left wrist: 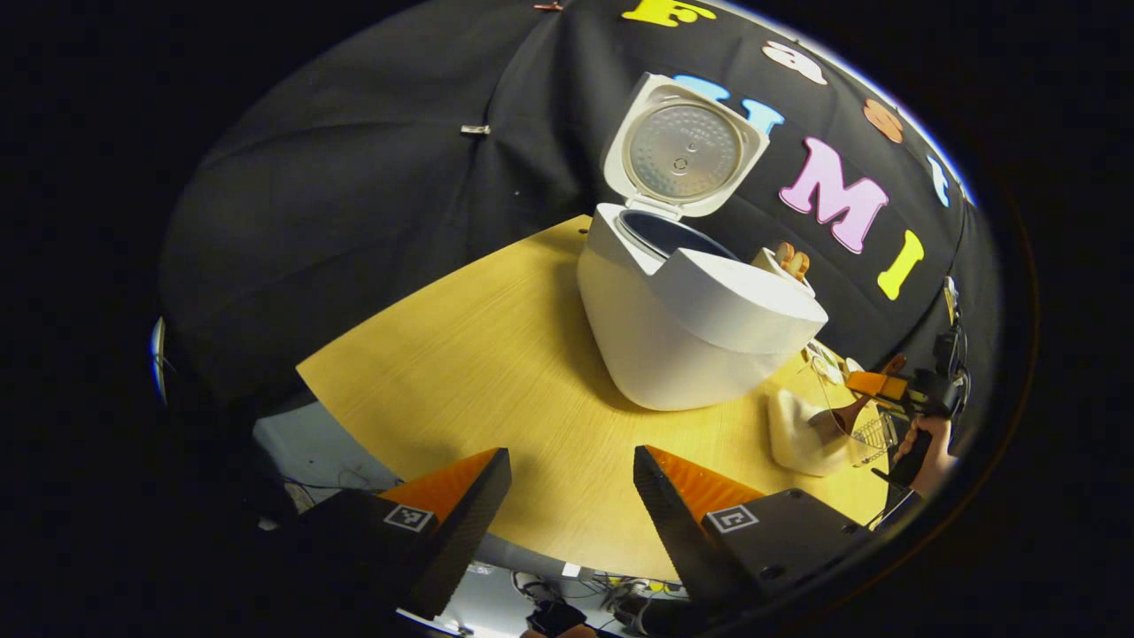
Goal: Close the left gripper, press the button to open the rice cooker; take a wooden spoon from the chopstick holder with the right hand, scoop a spoonful of rice and pour it into the rice cooker, then put the wooden spoon back into the chopstick holder.
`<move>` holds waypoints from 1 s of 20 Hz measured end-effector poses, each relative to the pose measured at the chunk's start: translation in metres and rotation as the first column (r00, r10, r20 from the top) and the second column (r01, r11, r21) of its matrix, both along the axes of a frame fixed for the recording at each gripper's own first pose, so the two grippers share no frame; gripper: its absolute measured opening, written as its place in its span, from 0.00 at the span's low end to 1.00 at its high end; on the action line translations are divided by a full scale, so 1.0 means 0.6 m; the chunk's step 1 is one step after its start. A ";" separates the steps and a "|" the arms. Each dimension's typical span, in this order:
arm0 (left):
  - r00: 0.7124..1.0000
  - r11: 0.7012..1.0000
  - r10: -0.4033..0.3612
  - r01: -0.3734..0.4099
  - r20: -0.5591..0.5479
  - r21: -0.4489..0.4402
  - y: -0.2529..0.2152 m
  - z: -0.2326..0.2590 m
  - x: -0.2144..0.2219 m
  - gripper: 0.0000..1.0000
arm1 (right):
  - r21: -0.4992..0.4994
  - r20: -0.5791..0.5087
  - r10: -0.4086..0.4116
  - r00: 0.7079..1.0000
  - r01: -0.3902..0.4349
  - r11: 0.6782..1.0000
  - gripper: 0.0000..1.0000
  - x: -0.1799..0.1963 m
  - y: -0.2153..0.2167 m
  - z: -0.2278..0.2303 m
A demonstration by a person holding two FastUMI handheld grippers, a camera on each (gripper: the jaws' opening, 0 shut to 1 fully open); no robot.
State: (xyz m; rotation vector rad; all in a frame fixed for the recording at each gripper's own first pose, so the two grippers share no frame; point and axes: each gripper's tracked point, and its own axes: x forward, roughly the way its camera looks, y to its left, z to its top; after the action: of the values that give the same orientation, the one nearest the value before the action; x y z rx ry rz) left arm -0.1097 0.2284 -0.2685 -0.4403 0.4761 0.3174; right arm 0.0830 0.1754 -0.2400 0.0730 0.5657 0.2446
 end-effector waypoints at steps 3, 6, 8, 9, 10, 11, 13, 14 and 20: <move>1.000 1.000 0.020 -0.020 -0.003 -0.024 0.002 -0.007 -0.010 0.96 | 0.109 -0.078 -0.053 0.996 0.061 0.992 0.14 -0.003 0.014 -0.003; 1.000 1.000 0.018 -0.018 -0.003 -0.016 0.004 -0.007 -0.017 0.96 | 0.220 -0.184 -0.111 0.977 0.151 0.964 0.18 -0.006 0.019 -0.004; 1.000 0.999 0.023 -0.022 0.008 -0.031 0.006 0.000 -0.017 0.96 | 0.275 -0.243 -0.143 0.959 0.210 0.938 0.18 -0.008 0.017 -0.002; 1.000 0.999 0.027 -0.026 0.016 -0.037 0.006 0.005 -0.015 0.96 | 0.301 -0.264 -0.161 0.951 0.240 0.923 0.18 -0.008 0.014 0.002; 0.999 0.999 0.030 -0.029 0.020 -0.042 0.006 0.006 -0.013 0.96 | 0.319 -0.280 -0.179 0.943 0.267 0.910 0.18 -0.008 0.008 0.004; 0.999 0.999 0.031 -0.030 0.022 -0.043 0.006 0.009 -0.010 0.96 | 0.339 -0.289 -0.187 0.939 0.283 0.897 0.18 -0.007 0.005 0.009; 1.000 0.999 0.018 -0.018 0.024 -0.038 0.002 0.011 -0.006 0.96 | 0.363 -0.300 -0.204 0.932 0.310 0.879 0.18 -0.006 -0.010 0.014; 1.000 1.000 0.006 -0.006 0.024 -0.031 -0.001 0.012 -0.004 0.96 | 0.378 -0.310 -0.219 0.925 0.331 0.864 0.18 -0.008 -0.019 0.016; 0.998 0.998 -0.061 0.061 0.023 0.006 -0.013 0.023 0.012 0.96 | 0.466 -0.356 -0.314 0.880 0.458 0.757 0.18 -0.005 -0.077 0.044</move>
State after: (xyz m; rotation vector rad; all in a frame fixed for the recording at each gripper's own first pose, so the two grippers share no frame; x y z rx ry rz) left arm -0.1026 0.2209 -0.2546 -0.4234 0.4651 0.2545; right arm 0.0801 0.1290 -0.2133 0.7823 0.7131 -0.0271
